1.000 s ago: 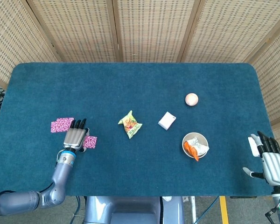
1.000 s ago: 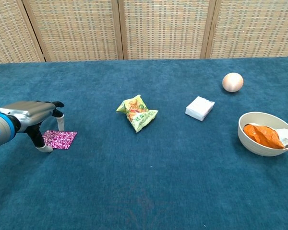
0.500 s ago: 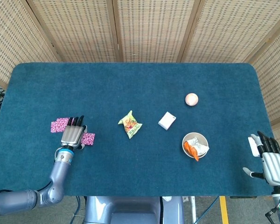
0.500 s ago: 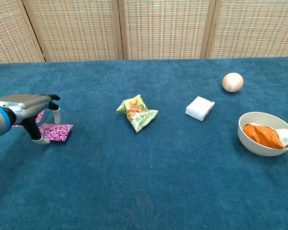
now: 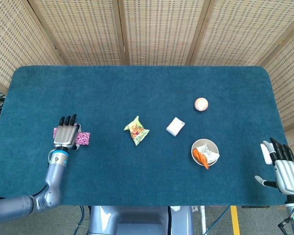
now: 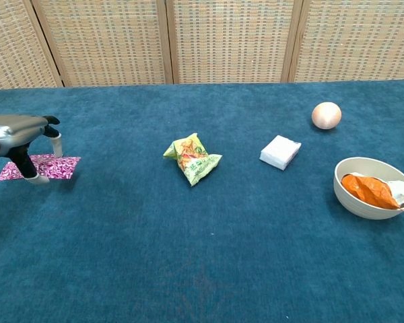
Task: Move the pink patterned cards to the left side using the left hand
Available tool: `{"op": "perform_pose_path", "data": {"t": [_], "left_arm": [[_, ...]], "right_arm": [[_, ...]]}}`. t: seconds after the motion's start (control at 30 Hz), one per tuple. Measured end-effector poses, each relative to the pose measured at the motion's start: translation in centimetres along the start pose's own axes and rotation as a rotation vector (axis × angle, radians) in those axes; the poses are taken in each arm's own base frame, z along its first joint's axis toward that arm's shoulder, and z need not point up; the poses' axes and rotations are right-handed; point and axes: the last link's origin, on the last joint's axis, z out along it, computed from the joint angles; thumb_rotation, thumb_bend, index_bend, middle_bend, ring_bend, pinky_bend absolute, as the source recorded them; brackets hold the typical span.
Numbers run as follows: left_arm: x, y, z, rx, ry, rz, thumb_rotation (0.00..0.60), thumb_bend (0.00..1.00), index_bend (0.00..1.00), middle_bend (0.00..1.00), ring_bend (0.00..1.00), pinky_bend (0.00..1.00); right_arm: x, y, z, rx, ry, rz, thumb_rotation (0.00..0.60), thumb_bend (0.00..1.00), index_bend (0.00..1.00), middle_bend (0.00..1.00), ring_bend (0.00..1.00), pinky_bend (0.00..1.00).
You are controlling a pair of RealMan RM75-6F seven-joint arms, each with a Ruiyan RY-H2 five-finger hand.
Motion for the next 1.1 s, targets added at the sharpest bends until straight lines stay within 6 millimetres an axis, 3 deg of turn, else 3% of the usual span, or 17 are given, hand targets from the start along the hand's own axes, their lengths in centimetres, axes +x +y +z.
{"op": "perform_pose_path", "data": {"t": [0.53,1.1], "left_arm": [[0.4,-4.9,2.5,0.140,0.000,-0.014,0.600,0.25,0.48,0.00,0.00,0.00],[-0.2,-6.3,3.6,0.165,0.006,-0.016,0.600,0.23,0.48,0.00,0.00,0.00]], "right_arm": [[-0.2,0.2,0.3,-0.013,-0.006,-0.010,0.600,0.13,0.00,0.00,0.00,0.00],[-0.4,0.2,0.5,-0.023,-0.007,-0.017,0.600,0.13,0.00,0.00,0.00,0.00]]}}
